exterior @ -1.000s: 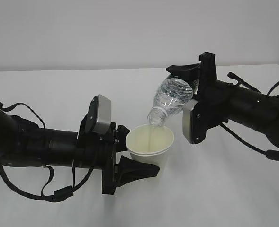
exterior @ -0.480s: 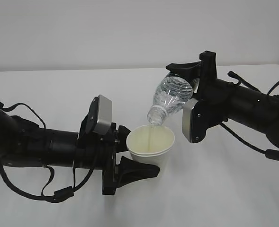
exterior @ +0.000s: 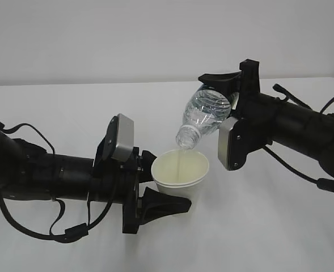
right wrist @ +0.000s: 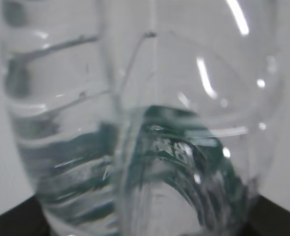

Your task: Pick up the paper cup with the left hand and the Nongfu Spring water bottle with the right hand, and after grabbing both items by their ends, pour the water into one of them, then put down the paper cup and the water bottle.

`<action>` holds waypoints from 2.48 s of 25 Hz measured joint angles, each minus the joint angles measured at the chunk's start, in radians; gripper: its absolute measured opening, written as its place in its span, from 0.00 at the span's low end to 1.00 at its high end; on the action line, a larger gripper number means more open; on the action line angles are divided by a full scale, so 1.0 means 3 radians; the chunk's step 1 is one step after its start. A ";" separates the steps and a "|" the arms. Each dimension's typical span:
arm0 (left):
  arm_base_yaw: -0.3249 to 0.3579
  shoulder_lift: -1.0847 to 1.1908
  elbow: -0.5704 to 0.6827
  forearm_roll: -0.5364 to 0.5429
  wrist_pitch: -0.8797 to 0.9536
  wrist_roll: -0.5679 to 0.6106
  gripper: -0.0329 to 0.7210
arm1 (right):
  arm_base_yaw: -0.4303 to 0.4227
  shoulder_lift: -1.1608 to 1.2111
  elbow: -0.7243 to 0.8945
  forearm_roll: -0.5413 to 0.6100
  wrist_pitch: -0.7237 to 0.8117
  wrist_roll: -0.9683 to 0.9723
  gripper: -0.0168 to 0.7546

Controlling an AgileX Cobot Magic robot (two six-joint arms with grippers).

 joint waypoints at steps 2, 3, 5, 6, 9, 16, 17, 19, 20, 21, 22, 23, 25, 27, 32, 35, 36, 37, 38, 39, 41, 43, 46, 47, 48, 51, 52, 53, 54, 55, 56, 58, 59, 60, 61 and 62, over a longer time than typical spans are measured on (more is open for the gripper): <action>0.0000 0.0000 0.0000 0.0000 0.0000 0.0000 0.68 | 0.0000 0.0000 0.0000 0.0000 0.0000 0.0000 0.61; 0.0000 0.0000 0.0000 0.0000 0.0000 0.0000 0.68 | 0.0000 0.0000 0.0000 0.0000 0.0000 0.0000 0.61; 0.0000 0.0000 0.0000 0.0000 0.0000 0.0000 0.68 | 0.0000 0.0000 0.0000 0.0000 0.0000 0.0000 0.61; 0.0000 0.0000 0.0000 0.0000 0.0000 0.0000 0.68 | 0.0000 0.0000 0.0000 0.0000 0.0000 0.0000 0.61; 0.0000 0.0000 0.0000 0.0000 0.0000 0.0000 0.68 | 0.0000 0.0000 0.0000 0.0000 0.0000 0.0000 0.61; 0.0000 0.0000 0.0000 0.0000 0.0000 0.0000 0.68 | 0.0000 0.0000 0.0000 0.0000 0.0000 0.0000 0.61; 0.0000 0.0000 0.0000 0.0000 0.0000 0.0000 0.68 | 0.0000 0.0000 0.0000 0.0000 0.0000 0.0000 0.61; 0.0000 0.0000 0.0000 0.0000 0.0000 0.0000 0.68 | 0.0000 0.0000 0.0000 0.0000 0.0000 0.0000 0.61; 0.0000 0.0000 0.0000 0.0000 0.0000 0.0000 0.68 | 0.0000 0.0000 0.0000 0.0000 0.0000 0.0000 0.61; 0.0000 0.0000 0.0000 0.0000 0.0000 0.0000 0.68 | 0.0000 0.0000 0.0000 0.0000 0.0000 0.0000 0.61; 0.0000 0.0000 0.0000 0.0000 0.0000 0.0000 0.68 | 0.0000 0.0000 0.0000 0.0000 0.0000 0.0000 0.61; 0.0000 0.0000 0.0000 0.0000 0.0000 0.0000 0.68 | 0.0000 0.0000 0.0000 0.0000 0.0000 0.0000 0.61; 0.0000 0.0000 0.0000 0.0000 0.0000 0.0000 0.68 | 0.0000 0.0000 0.0000 0.0000 -0.0007 0.0000 0.61; 0.0000 0.0000 0.0000 0.0000 0.0000 0.0000 0.68 | 0.0000 0.0000 0.0000 0.0000 -0.0020 -0.0006 0.61; 0.0000 0.0000 0.0000 0.0000 0.0000 0.0000 0.68 | 0.0000 0.0000 0.0000 0.0000 -0.0022 -0.0006 0.61; 0.0000 0.0000 0.0000 0.0000 0.0000 0.0000 0.68 | 0.0000 0.0000 0.0000 0.0000 -0.0028 -0.0006 0.61; 0.0000 0.0000 0.0000 0.0000 0.0000 0.0000 0.68 | 0.0000 0.0000 0.0000 0.0000 -0.0028 -0.0006 0.61; 0.0000 0.0000 0.0000 0.0000 0.0000 0.0000 0.68 | 0.0000 0.0000 0.0000 0.0000 -0.0028 -0.0006 0.61; 0.0000 0.0000 0.0000 0.0000 0.0000 0.0000 0.68 | 0.0000 0.0000 0.0000 0.0000 -0.0028 -0.0006 0.61; 0.0000 0.0000 0.0000 0.0000 0.0000 0.0000 0.68 | 0.0000 0.0000 0.0000 0.0000 -0.0028 -0.0006 0.61; 0.0000 0.0000 0.0000 0.0000 0.0000 0.0000 0.68 | 0.0000 0.0000 0.0000 0.0000 -0.0028 -0.0006 0.61; 0.0000 0.0000 0.0000 0.0000 0.0000 0.0000 0.68 | 0.0000 0.0000 0.0000 0.0000 -0.0028 -0.0006 0.61; 0.0000 0.0000 0.0000 0.0000 0.0000 0.0000 0.68 | 0.0000 0.0000 0.0000 0.0000 -0.0028 -0.0006 0.61; 0.0000 0.0000 0.0000 0.0000 0.0000 0.0000 0.68 | 0.0000 0.0000 0.0000 0.0000 -0.0028 -0.0006 0.61; 0.0000 0.0000 0.0000 0.0000 0.0000 0.0000 0.68 | 0.0000 0.0000 0.0000 0.0000 -0.0028 -0.0006 0.61; 0.0000 0.0000 0.0000 0.0000 0.0000 0.0000 0.68 | 0.0000 0.0000 0.0000 0.0000 -0.0028 -0.0011 0.61; 0.0000 0.0000 0.0000 0.0000 0.0000 0.0000 0.68 | 0.0000 0.0000 0.0000 0.0000 -0.0028 -0.0011 0.61; 0.0000 0.0000 0.0000 -0.0013 0.0000 0.0000 0.68 | 0.0000 0.0000 0.0000 0.0000 -0.0028 -0.0011 0.61; 0.0000 0.0000 0.0000 -0.0032 0.0000 0.0000 0.68 | 0.0000 0.0000 0.0000 0.0000 -0.0028 -0.0031 0.61; 0.0000 0.0000 0.0000 -0.0047 0.0000 0.0000 0.68 | 0.0000 0.0000 0.0000 0.0000 -0.0028 -0.0048 0.61; 0.0000 0.0000 0.0000 -0.0060 0.0000 0.0000 0.68 | 0.0000 0.0000 0.0000 0.0000 -0.0028 -0.0062 0.61; 0.0000 0.0000 0.0000 -0.0065 0.0000 0.0000 0.68 | 0.0000 0.0000 0.0000 0.0000 -0.0028 -0.0075 0.61; 0.0000 0.0000 0.0000 -0.0065 0.0000 0.0000 0.68 | 0.0000 0.0000 0.0000 0.0000 -0.0028 -0.0081 0.61; 0.0000 0.0000 0.0000 -0.0072 0.0000 0.0000 0.68 | 0.0000 0.0000 0.0000 0.0000 -0.0028 -0.0082 0.61; 0.0000 0.0000 0.0000 -0.0072 0.0000 -0.0001 0.68 | 0.0000 0.0000 0.0000 0.0000 -0.0028 -0.0082 0.61; 0.0000 0.0000 0.0000 -0.0072 0.0000 -0.0001 0.68 | 0.0000 0.0000 0.0000 0.0000 -0.0028 -0.0088 0.61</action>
